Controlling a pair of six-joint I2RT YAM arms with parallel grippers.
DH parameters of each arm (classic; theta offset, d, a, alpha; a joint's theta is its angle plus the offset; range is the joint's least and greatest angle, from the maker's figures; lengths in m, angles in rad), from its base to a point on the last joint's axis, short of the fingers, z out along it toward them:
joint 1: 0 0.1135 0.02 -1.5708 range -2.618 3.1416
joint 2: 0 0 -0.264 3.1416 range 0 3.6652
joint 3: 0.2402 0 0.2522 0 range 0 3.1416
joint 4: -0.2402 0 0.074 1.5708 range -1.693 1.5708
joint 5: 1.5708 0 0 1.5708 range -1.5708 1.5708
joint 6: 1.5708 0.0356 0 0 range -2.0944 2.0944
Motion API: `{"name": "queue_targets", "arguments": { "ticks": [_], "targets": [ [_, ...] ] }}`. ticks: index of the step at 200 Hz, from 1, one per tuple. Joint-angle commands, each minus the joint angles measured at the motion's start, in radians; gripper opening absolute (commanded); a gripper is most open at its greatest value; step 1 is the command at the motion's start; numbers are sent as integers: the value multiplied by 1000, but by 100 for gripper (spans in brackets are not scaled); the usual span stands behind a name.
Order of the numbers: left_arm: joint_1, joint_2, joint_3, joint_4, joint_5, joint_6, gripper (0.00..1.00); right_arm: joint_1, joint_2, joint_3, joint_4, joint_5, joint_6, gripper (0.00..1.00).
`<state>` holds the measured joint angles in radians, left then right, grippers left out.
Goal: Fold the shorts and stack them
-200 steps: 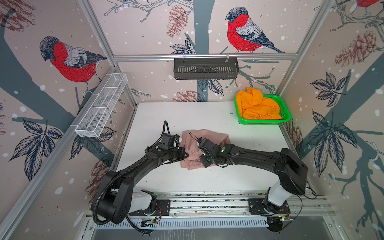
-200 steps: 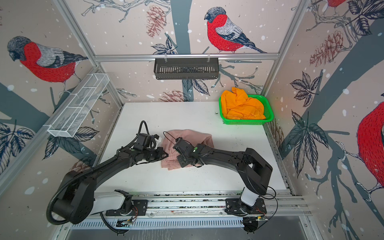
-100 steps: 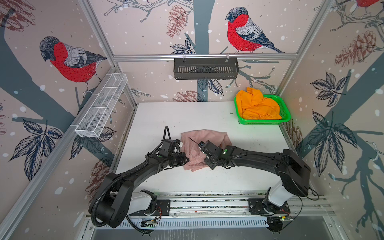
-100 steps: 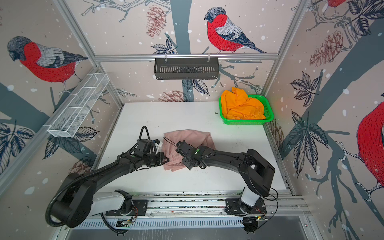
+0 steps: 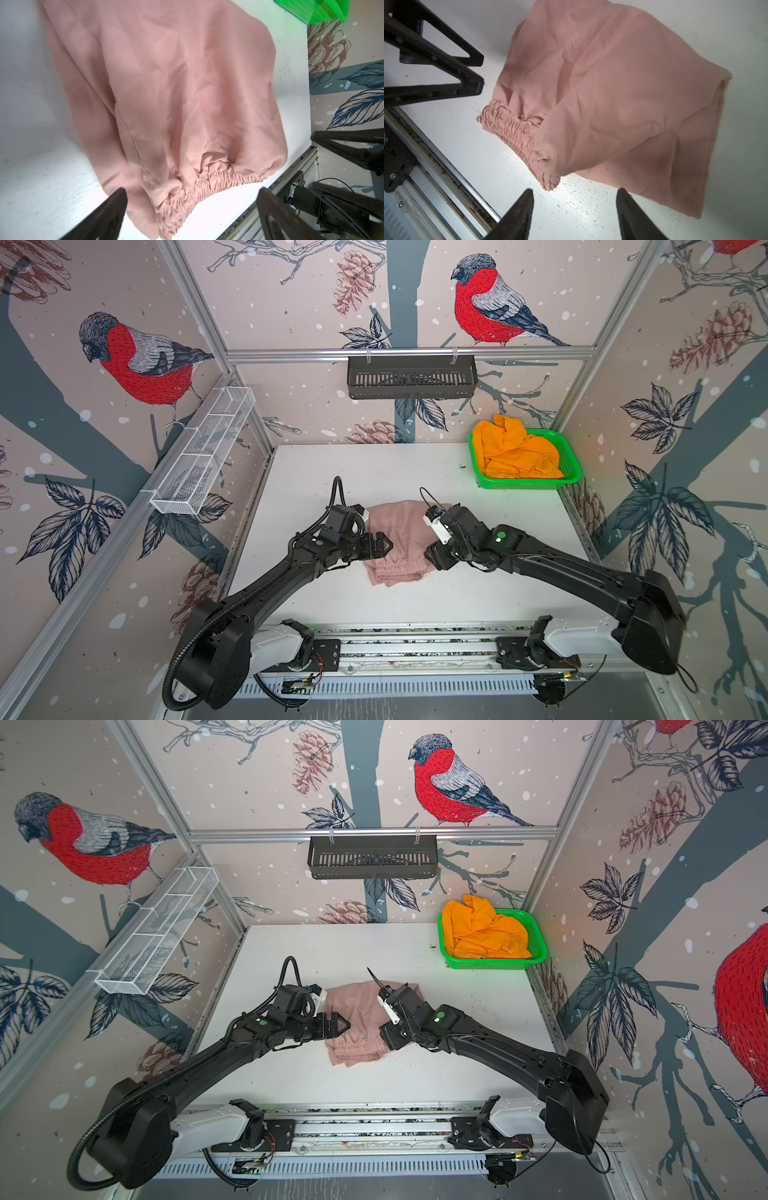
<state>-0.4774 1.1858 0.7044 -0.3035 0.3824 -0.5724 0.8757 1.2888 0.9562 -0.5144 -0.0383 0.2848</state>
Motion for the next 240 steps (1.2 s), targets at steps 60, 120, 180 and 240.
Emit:
{"name": "queue_targets", "arguments": {
  "ticks": [60,120,180,240],
  "targets": [
    [10,185,7,339,44,34,26,-10,169,-60,366,-188,-25,30],
    [0,361,-111,408,61,33,14,-39,166,-206,381,-193,29,47],
    [-72,208,67,182,-62,123,82,-271,2,-179,349,-133,110,63],
    [-310,218,127,162,-139,135,97,-414,148,-194,485,-254,75,69]
  ]
}}
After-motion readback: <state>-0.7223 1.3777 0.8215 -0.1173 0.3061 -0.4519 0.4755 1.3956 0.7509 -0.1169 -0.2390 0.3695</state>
